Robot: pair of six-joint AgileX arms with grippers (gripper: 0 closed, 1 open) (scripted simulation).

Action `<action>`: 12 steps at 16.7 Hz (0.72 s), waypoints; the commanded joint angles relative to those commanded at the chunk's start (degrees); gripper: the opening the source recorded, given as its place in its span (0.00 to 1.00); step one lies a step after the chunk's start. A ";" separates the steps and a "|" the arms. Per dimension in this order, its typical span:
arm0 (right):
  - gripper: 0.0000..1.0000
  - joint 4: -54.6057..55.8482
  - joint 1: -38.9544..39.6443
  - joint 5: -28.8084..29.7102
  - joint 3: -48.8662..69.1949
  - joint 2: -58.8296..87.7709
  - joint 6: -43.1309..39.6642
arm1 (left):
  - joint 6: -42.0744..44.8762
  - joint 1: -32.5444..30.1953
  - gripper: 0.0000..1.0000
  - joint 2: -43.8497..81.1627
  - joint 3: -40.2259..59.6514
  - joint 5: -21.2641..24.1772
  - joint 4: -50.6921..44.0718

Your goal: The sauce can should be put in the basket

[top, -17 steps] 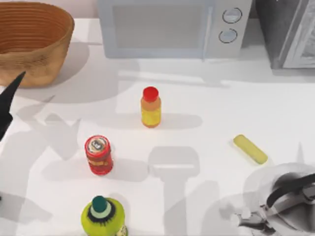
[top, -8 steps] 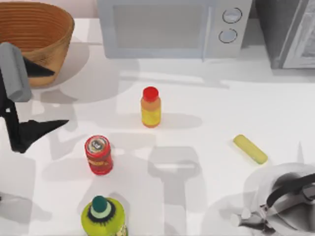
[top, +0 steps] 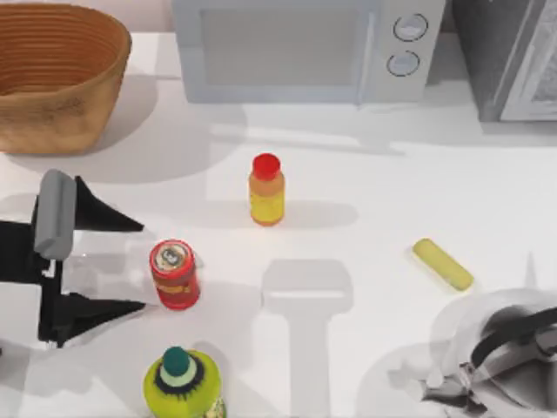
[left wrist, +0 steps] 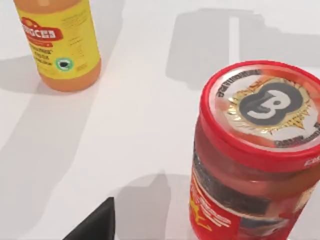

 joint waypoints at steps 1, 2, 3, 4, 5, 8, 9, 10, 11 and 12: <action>1.00 0.00 0.00 0.00 0.00 0.00 0.00 | 1.00 0.38 1.00 0.90 -0.24 0.81 -0.32; 1.00 0.00 0.00 0.00 0.00 0.00 0.00 | 1.49 0.62 1.00 1.33 -0.26 1.23 -0.42; 1.00 0.00 0.00 0.00 0.00 0.00 0.00 | 1.49 0.62 1.00 1.33 -0.26 1.23 -0.42; 1.00 0.00 0.00 0.00 0.00 0.00 0.00 | 1.49 0.62 1.00 1.33 -0.26 1.23 -0.42; 1.00 0.00 0.00 0.00 0.00 0.00 0.00 | 1.49 0.62 1.00 1.33 -0.26 1.23 -0.42; 1.00 0.00 0.00 0.00 0.00 0.00 0.00 | 1.29 0.31 1.00 1.25 -0.09 1.15 -0.24; 1.00 0.00 0.00 0.00 0.00 0.00 0.00 | 0.59 -0.11 1.00 1.68 0.37 1.33 0.48; 1.00 0.00 0.00 0.00 0.00 0.00 0.00 | -0.67 -0.83 1.00 2.41 1.02 1.58 1.78; 1.00 0.00 0.00 0.00 0.00 0.00 0.00 | -2.54 -1.86 1.00 3.27 1.63 1.77 3.72; 1.00 0.00 0.00 0.00 0.00 0.00 0.00 | -5.00 -3.11 1.00 4.13 2.04 1.77 6.25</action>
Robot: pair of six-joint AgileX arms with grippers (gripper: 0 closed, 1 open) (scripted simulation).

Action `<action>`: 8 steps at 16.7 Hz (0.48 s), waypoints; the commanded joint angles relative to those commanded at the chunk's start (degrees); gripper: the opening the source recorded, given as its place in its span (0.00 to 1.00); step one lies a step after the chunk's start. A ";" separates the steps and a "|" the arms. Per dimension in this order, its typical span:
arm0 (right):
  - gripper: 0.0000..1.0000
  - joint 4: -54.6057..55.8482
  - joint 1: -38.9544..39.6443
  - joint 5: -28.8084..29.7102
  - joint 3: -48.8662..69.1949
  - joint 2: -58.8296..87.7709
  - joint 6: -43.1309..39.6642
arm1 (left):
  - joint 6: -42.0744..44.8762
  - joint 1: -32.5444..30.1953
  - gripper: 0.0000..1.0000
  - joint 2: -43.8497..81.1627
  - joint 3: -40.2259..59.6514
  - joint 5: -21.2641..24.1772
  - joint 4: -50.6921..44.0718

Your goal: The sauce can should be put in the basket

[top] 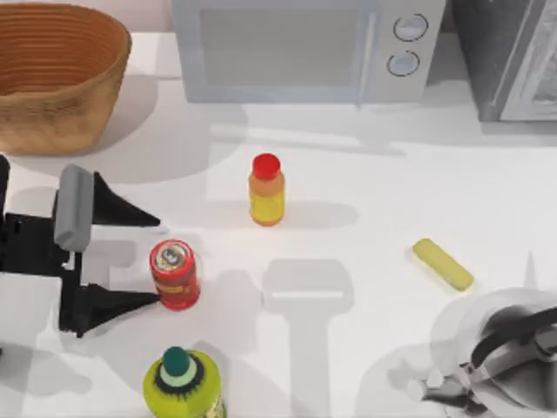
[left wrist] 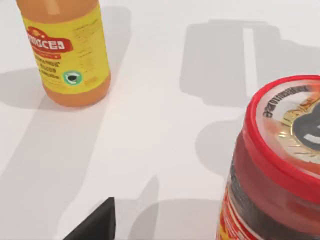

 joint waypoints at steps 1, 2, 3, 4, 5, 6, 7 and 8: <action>1.00 0.00 0.00 0.00 0.00 0.00 0.00 | -3.01 -1.41 1.00 0.71 0.12 -0.22 3.10; 1.00 0.00 0.00 0.00 0.00 0.00 0.00 | -6.53 -2.87 1.00 1.21 -0.05 -0.58 6.80; 1.00 0.00 0.00 0.00 0.00 0.00 0.00 | -10.13 -4.26 1.00 1.53 -0.46 -0.95 11.00; 1.00 0.00 0.00 0.00 0.00 0.00 0.00 | -13.45 -5.50 1.00 1.84 -1.06 -1.31 15.22; 1.00 0.00 0.00 0.00 0.00 0.00 0.00 | -16.28 -6.56 1.00 2.22 -1.87 -1.64 19.00; 1.00 0.00 0.00 0.00 0.00 0.00 0.00 | -18.49 -7.42 1.00 2.50 -2.94 -1.89 22.17; 1.00 0.00 0.00 0.00 0.00 0.00 0.00 | -20.15 -8.08 1.00 2.59 -4.20 -2.09 24.79; 1.00 0.00 0.00 0.00 0.00 0.00 0.00 | -21.26 -8.56 1.00 2.41 -5.61 -2.30 26.86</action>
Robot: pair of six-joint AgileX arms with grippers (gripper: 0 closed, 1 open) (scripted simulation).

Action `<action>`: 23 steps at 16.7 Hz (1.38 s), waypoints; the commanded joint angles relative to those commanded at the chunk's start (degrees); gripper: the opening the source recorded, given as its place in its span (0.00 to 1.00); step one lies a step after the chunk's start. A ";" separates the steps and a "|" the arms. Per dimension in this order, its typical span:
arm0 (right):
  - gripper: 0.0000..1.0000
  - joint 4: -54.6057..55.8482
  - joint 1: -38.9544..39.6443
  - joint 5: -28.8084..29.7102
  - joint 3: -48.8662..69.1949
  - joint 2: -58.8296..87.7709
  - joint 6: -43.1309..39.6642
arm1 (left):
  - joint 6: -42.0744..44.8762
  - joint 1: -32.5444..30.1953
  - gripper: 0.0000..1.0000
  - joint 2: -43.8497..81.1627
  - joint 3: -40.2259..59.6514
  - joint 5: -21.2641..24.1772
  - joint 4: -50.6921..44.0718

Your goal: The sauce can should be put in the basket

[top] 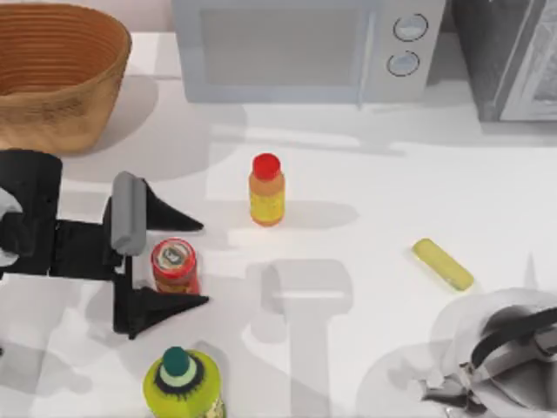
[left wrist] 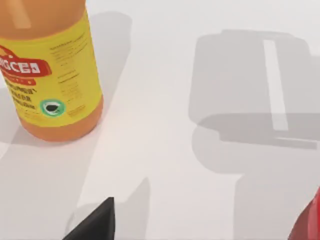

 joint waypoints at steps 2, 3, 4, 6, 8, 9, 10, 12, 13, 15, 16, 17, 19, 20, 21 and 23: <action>1.00 0.00 0.00 0.00 0.00 0.00 0.00 | -0.95 -0.51 1.00 -0.96 -2.70 -0.61 2.75; 1.00 0.00 0.00 0.00 0.00 0.00 0.00 | -1.21 -0.59 1.00 -1.46 -3.64 -0.86 3.65; 1.00 0.00 0.00 0.00 0.00 0.00 0.00 | -1.45 -0.60 1.00 -1.74 -4.10 -0.98 3.98; 1.00 0.00 0.00 0.00 0.00 0.00 0.00 | -1.47 -0.60 1.00 -1.76 -4.13 -0.98 3.99; 1.00 0.00 0.00 0.00 0.00 0.00 0.00 | -1.47 -0.60 1.00 -1.76 -4.13 -0.98 3.99; 1.00 0.00 0.00 0.00 0.00 0.00 0.00 | -1.47 -0.60 0.92 -1.76 -4.13 -0.98 3.99; 1.00 0.00 0.00 0.00 0.00 0.00 0.00 | -1.47 -0.60 0.85 -1.76 -4.13 -0.98 3.99; 1.00 0.00 0.00 0.00 0.00 0.00 0.00 | -1.47 -0.60 0.70 -1.76 -4.13 -0.98 3.99; 1.00 0.00 0.00 0.00 0.00 0.00 0.00 | -1.47 -0.60 0.62 -1.76 -4.13 -0.98 3.99; 1.00 0.00 0.00 0.00 0.00 0.00 0.00 | -1.47 -0.60 0.47 -1.76 -4.13 -0.98 3.99; 1.00 0.00 0.00 0.00 0.00 0.00 0.00 | -1.47 -0.60 0.40 -1.76 -4.13 -0.98 3.99; 1.00 0.00 0.00 0.00 0.00 0.00 0.00 | -1.47 -0.60 0.32 -1.76 -4.13 -0.98 3.99; 1.00 0.00 0.00 0.00 0.00 0.00 0.00 | -1.47 -0.60 0.17 -1.76 -4.13 -0.98 3.99; 1.00 0.00 0.00 0.00 0.00 0.00 0.00 | -1.47 -0.60 0.10 -1.76 -4.13 -0.98 3.99; 1.00 0.00 0.00 0.00 0.00 0.00 0.00 | -1.47 -0.60 0.02 -1.76 -4.13 -0.98 3.99; 1.00 0.00 0.00 0.00 0.00 0.00 0.00 | -1.47 -0.60 0.00 -1.76 -4.13 -0.98 3.99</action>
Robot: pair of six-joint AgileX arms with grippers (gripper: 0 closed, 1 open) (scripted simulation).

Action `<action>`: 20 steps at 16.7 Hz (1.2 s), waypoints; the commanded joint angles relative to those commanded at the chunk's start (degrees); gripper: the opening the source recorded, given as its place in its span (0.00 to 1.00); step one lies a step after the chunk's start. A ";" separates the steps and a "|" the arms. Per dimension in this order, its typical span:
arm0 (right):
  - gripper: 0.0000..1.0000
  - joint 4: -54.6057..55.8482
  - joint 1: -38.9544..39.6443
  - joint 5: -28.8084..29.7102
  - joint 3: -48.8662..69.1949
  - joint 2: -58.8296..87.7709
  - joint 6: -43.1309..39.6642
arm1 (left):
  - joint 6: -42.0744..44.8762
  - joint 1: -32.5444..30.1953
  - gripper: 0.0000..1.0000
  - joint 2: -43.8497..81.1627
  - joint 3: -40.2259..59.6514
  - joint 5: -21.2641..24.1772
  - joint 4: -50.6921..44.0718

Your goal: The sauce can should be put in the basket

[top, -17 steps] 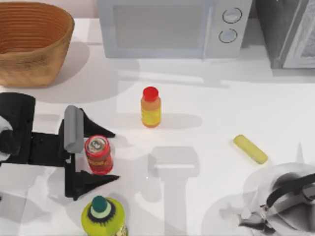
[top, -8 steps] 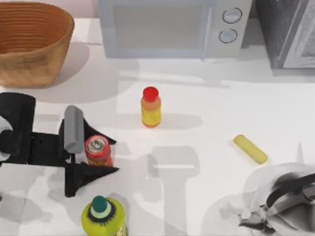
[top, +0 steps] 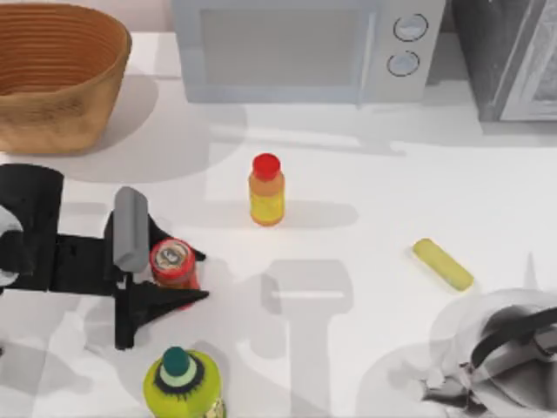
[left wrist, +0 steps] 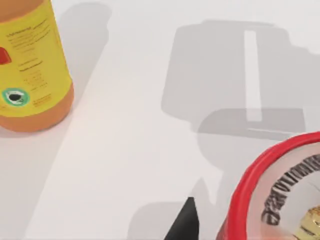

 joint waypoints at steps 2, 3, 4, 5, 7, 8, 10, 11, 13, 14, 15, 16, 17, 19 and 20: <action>1.00 0.00 0.00 0.00 0.00 0.00 0.00 | 0.00 0.00 0.00 0.00 0.00 0.00 0.00; 1.00 0.00 0.00 0.00 0.00 0.00 0.00 | 0.00 0.00 0.00 0.00 0.00 0.00 0.00; 1.00 0.00 0.00 0.00 0.00 0.00 0.00 | 0.00 0.00 0.00 0.00 0.00 0.00 0.00; 1.00 0.00 0.00 0.00 0.00 0.00 0.00 | 0.00 0.00 0.00 0.00 0.00 0.00 0.00; 1.00 0.00 0.00 0.00 0.00 0.00 0.00 | 0.07 0.13 0.00 0.05 -0.02 -0.01 0.02; 1.00 0.00 0.00 0.00 0.00 0.00 0.00 | 0.10 0.11 0.00 0.06 0.05 -0.01 0.00; 1.00 0.00 0.00 0.00 0.00 0.00 0.00 | 0.79 -0.42 0.00 0.31 1.91 -0.07 -0.50; 1.00 0.00 0.00 0.00 0.00 0.00 0.00 | 1.31 -0.76 0.00 0.57 3.72 -0.16 -1.08; 1.00 0.00 0.00 0.00 0.00 0.00 0.00 | 2.37 -1.23 0.00 1.26 9.14 -0.45 -3.22; 1.00 0.00 0.00 0.00 0.00 0.00 0.00 | 2.79 -1.29 0.00 1.60 12.74 -0.64 -4.81; 1.00 0.00 0.00 0.00 0.00 0.00 0.00 | 3.06 -1.20 0.00 1.92 16.80 -0.83 -6.69; 1.00 0.00 0.00 0.00 0.00 0.00 0.00 | 3.15 -0.92 0.00 2.22 21.23 -1.02 -8.87; 1.00 0.00 0.00 0.00 0.00 0.00 0.00 | 3.00 -0.44 0.00 2.47 25.91 -1.20 -11.34; 1.00 0.00 0.00 0.00 0.00 0.00 0.00 | 1.90 1.40 0.00 2.86 35.67 -1.54 -17.15; 1.00 0.00 0.00 0.00 0.00 0.00 0.00 | 0.89 2.88 0.00 3.05 40.60 -1.73 -20.42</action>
